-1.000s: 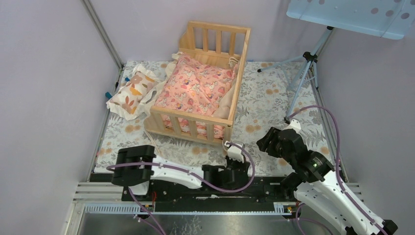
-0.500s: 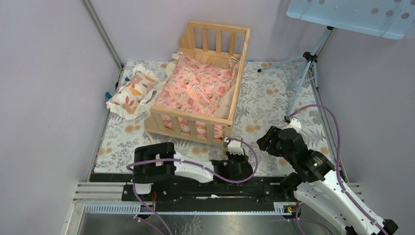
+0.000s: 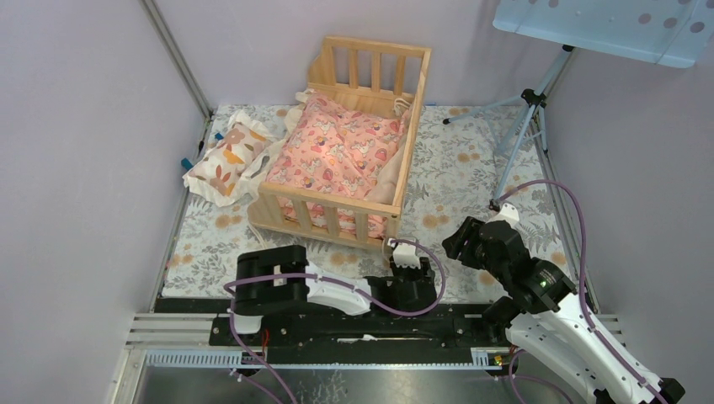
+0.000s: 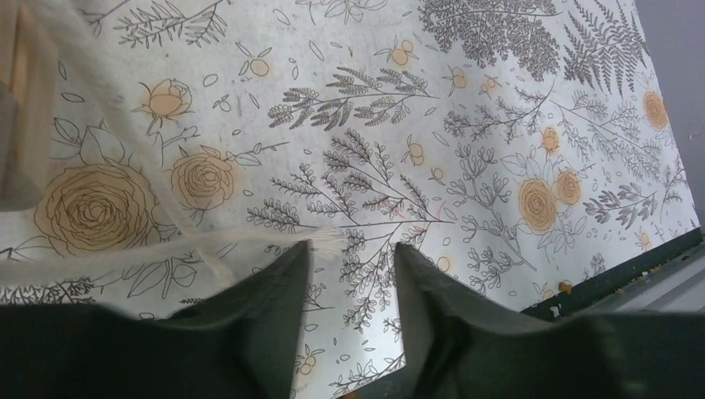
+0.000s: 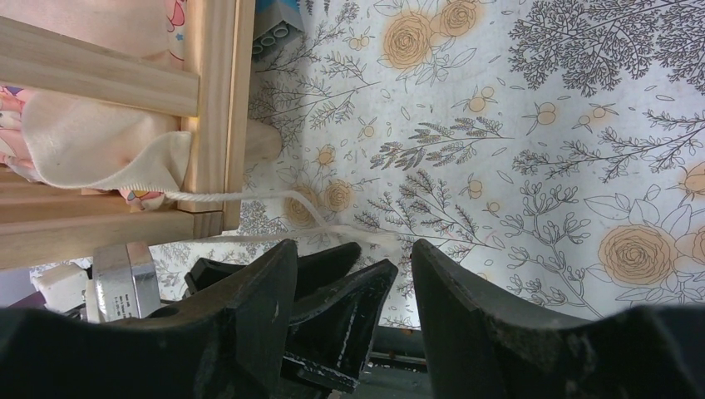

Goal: Set up the pet bed
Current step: Cross the ropes on the bed frame.

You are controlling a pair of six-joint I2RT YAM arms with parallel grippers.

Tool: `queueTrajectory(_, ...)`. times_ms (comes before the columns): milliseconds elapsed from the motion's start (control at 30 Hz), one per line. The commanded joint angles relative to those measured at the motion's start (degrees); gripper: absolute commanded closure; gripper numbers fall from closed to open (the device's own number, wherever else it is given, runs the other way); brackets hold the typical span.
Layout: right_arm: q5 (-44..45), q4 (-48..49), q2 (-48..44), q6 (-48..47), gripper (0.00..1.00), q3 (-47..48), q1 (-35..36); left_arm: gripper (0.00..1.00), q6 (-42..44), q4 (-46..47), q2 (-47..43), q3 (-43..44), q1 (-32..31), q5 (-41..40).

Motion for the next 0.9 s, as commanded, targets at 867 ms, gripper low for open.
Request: queueTrajectory(867,2.9,2.6,0.1,-1.4,0.4,-0.6,0.1,0.29,-1.0,-23.1,-8.2,2.8,-1.7,3.0)
